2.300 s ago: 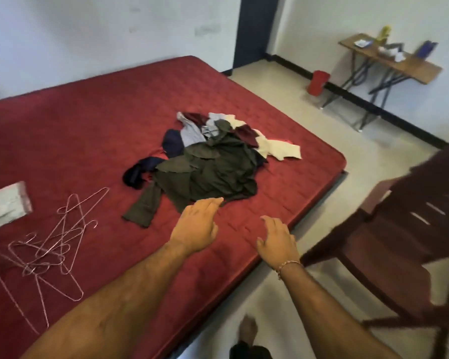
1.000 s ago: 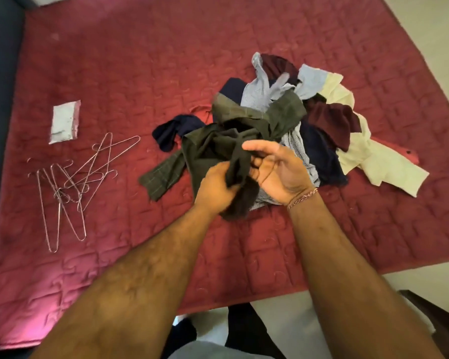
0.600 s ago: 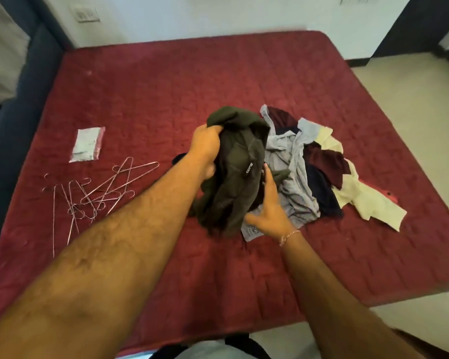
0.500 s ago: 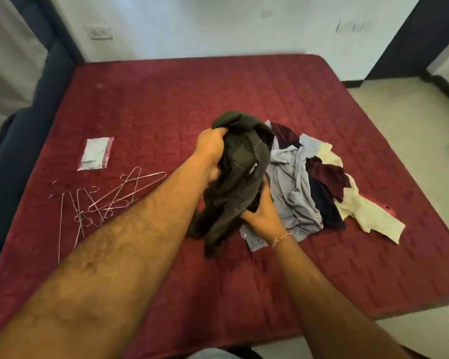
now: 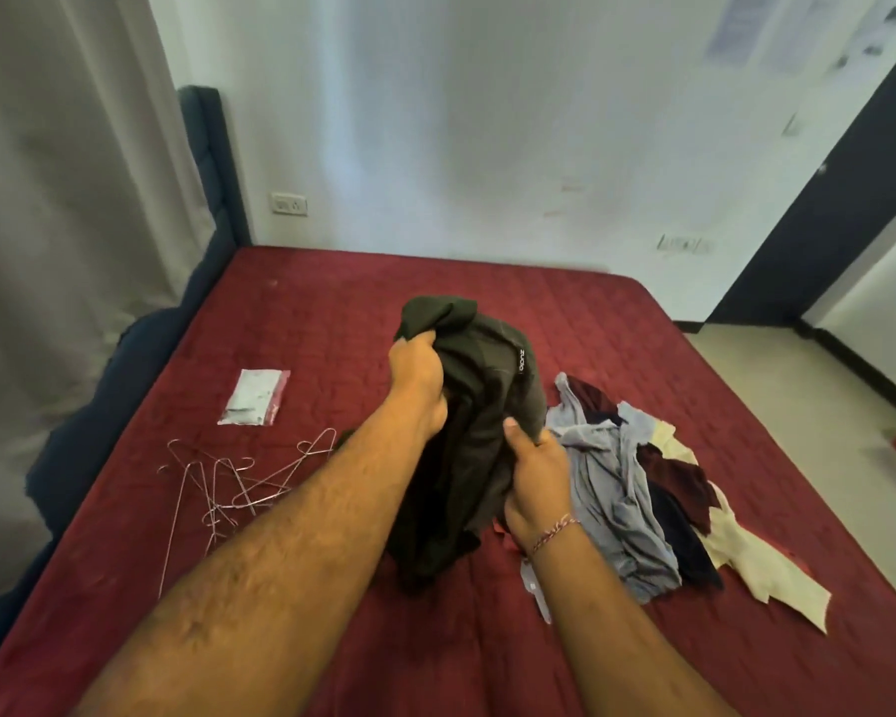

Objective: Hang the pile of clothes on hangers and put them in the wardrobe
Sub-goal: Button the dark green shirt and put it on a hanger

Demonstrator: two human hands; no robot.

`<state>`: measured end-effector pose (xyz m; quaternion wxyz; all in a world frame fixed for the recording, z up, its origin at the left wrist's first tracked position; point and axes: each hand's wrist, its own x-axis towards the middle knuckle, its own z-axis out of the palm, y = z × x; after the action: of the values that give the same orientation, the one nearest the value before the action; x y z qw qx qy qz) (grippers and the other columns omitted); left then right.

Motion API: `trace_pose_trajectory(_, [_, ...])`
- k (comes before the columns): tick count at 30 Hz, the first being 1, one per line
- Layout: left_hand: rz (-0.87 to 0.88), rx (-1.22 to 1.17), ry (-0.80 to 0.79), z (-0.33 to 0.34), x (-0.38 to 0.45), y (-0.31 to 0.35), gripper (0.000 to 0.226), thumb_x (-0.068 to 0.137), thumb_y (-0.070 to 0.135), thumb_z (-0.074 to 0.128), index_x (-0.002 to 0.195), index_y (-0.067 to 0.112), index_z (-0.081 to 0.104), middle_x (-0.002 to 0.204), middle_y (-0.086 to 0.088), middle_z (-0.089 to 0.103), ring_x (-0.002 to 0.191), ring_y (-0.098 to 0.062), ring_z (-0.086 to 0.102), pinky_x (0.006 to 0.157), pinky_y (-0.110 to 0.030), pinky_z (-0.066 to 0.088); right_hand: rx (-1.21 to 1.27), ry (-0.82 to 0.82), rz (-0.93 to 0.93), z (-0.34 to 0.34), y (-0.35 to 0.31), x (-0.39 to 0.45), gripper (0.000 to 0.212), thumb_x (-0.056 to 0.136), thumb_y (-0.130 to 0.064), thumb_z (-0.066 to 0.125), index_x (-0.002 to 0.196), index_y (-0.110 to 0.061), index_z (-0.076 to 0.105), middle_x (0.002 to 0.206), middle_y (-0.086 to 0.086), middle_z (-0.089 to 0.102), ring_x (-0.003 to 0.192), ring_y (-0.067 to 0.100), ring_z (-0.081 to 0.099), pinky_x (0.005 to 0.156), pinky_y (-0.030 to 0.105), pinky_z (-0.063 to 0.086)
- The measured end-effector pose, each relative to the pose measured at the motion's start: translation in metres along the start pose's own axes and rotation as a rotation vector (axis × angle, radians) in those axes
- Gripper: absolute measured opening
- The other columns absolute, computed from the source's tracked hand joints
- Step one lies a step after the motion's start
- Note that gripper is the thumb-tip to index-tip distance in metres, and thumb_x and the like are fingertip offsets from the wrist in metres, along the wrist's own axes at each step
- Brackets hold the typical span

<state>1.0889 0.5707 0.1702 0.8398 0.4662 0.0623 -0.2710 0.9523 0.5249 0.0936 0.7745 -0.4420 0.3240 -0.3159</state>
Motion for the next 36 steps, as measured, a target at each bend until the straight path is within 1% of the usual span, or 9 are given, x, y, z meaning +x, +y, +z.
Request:
trace_pose_trajectory(5, [0.561, 0.762, 0.250, -0.024, 0.008, 0.038, 0.077, 0.084, 0.024, 0.069, 0.151, 0.022, 0.033, 0.153, -0.008, 0.040, 0.136, -0.031, 0.046, 0.110, -0.046, 0.043, -0.461, -0.290, -0.378, 0.023, -0.102, 0.019, 0.018, 0.101, -0.004, 0.059, 0.112, -0.008, 0.073, 0.103, 0.004, 0.077, 0.094, 0.015, 0.070, 0.086, 0.035, 0.056])
trace_pose_trajectory(7, [0.831, 0.918, -0.103, -0.016, 0.005, 0.062, 0.080, 0.076, 0.032, 0.066, 0.151, 0.030, 0.037, 0.155, 0.000, 0.042, 0.141, -0.021, 0.042, 0.118, -0.047, 0.036, -0.710, -0.570, -0.355, 0.037, -0.148, 0.021, 0.018, 0.102, -0.007, 0.060, 0.112, -0.004, 0.074, 0.104, 0.010, 0.077, 0.094, 0.017, 0.070, 0.087, 0.036, 0.057])
trace_pose_trajectory(10, [0.656, 1.123, -0.772, 0.014, -0.011, 0.098, 0.055, 0.077, 0.029, 0.059, 0.132, 0.030, 0.065, 0.147, 0.007, 0.057, 0.137, -0.006, 0.049, 0.118, -0.032, 0.037, -1.037, -0.854, -0.325, 0.059, -0.204, 0.022, 0.015, 0.100, -0.008, 0.064, 0.108, -0.007, 0.077, 0.101, 0.010, 0.078, 0.093, 0.017, 0.071, 0.088, 0.032, 0.057])
trace_pose_trajectory(15, [0.456, 1.169, -1.056, 0.048, -0.033, 0.154, 0.020, 0.095, 0.016, 0.074, 0.113, 0.010, 0.077, 0.111, -0.008, 0.078, 0.105, -0.019, 0.072, 0.100, -0.032, 0.053, -1.167, -0.879, -0.387, 0.069, -0.287, 0.023, 0.020, 0.100, -0.006, 0.063, 0.115, -0.006, 0.076, 0.107, 0.009, 0.078, 0.098, 0.017, 0.072, 0.090, 0.027, 0.058])
trace_pose_trajectory(19, [0.789, 1.556, -0.773, 0.078, -0.044, 0.177, 0.020, 0.095, 0.034, 0.073, 0.089, 0.015, 0.075, 0.080, -0.001, 0.074, 0.075, -0.018, 0.068, 0.075, -0.036, 0.055, -1.749, -0.681, -0.726, 0.062, -0.333, 0.037, 0.004, 0.096, -0.026, 0.071, 0.100, -0.029, 0.071, 0.097, -0.005, 0.073, 0.092, 0.015, 0.068, 0.079, 0.030, 0.050])
trace_pose_trajectory(23, [1.080, 1.644, -0.480, 0.097, -0.059, 0.202, 0.021, 0.090, 0.042, 0.076, 0.092, 0.021, 0.074, 0.082, 0.007, 0.070, 0.080, -0.012, 0.065, 0.072, -0.030, 0.051, -1.928, -0.237, -0.832, 0.034, -0.356, 0.057, 0.022, 0.089, -0.006, 0.057, 0.086, -0.028, 0.060, 0.097, 0.006, 0.069, 0.090, 0.029, 0.063, 0.075, 0.036, 0.051])
trace_pose_trajectory(28, [1.068, 2.046, -0.282, 0.094, -0.061, 0.231, 0.015, 0.087, 0.041, 0.076, 0.090, 0.031, 0.066, 0.081, 0.015, 0.060, 0.084, -0.017, 0.061, 0.080, -0.036, 0.053, -1.369, -0.120, -0.759, -0.005, -0.372, 0.067, 0.029, 0.082, 0.007, 0.052, 0.087, -0.018, 0.066, 0.081, 0.010, 0.072, 0.072, 0.025, 0.070, 0.057, 0.027, 0.050])
trace_pose_trajectory(31, [0.964, 2.148, -0.110, 0.071, -0.058, 0.240, 0.007, 0.085, 0.039, 0.070, 0.087, 0.033, 0.066, 0.083, 0.011, 0.065, 0.081, -0.016, 0.064, 0.075, -0.036, 0.054, -1.024, -0.140, -0.754, -0.023, -0.381, 0.065, 0.013, 0.093, -0.007, 0.065, 0.093, -0.013, 0.076, 0.086, 0.013, 0.076, 0.076, 0.022, 0.074, 0.070, 0.037, 0.061])
trace_pose_trajectory(36, [0.767, 1.776, 0.088, 0.022, -0.055, 0.245, 0.010, 0.088, 0.013, 0.070, 0.082, 0.018, 0.075, 0.083, -0.005, 0.071, 0.079, -0.021, 0.064, 0.071, -0.034, 0.050, -0.757, -0.129, -0.619, -0.041, -0.391, 0.058, 0.019, 0.089, -0.021, 0.080, 0.093, -0.002, 0.079, 0.099, 0.024, 0.075, 0.080, 0.020, 0.066, 0.086, 0.047, 0.059])
